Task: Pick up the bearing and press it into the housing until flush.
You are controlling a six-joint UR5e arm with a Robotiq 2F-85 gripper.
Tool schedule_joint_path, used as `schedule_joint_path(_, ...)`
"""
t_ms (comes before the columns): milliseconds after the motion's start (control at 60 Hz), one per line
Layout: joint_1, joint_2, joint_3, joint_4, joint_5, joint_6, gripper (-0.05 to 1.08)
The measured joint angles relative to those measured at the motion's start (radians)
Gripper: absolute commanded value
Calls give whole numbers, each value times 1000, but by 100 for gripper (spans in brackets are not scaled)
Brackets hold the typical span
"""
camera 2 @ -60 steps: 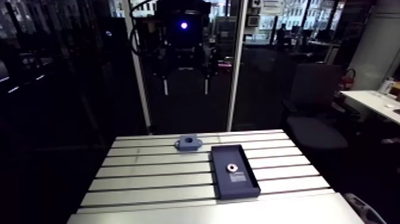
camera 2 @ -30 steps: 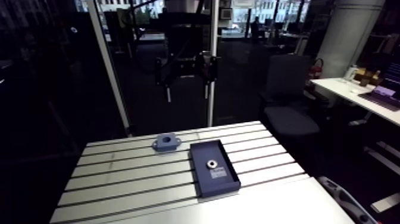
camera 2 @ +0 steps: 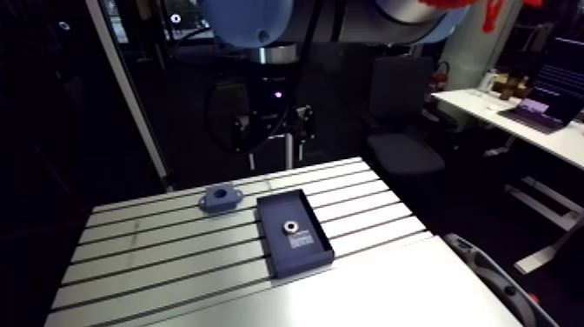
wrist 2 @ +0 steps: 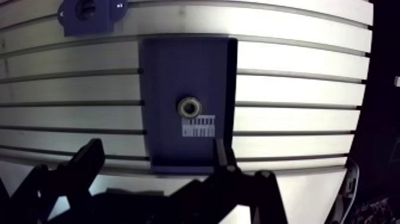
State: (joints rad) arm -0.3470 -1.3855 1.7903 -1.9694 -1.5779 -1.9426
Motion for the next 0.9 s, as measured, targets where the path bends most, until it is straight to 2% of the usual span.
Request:
schedule_joint_path(200,-17,35,54,-99,0,-15,1)
schedule_joint_path(533,-21,79,92,-163,-4,-27,2)
schedule_joint_path(633,-21,91,99,-177,-10,-30,9)
schedule_joint_path(683,-21,97,101,-184,-14,-32,19)
schedule_joint_path(767,-21,108,107,-196,-19,-33,30)
schedule_joint_path(850,-21,118,114,-207,-23,-33,32)
schedule_joint_path(900,-21,124,119,-214,-25,-33,38)
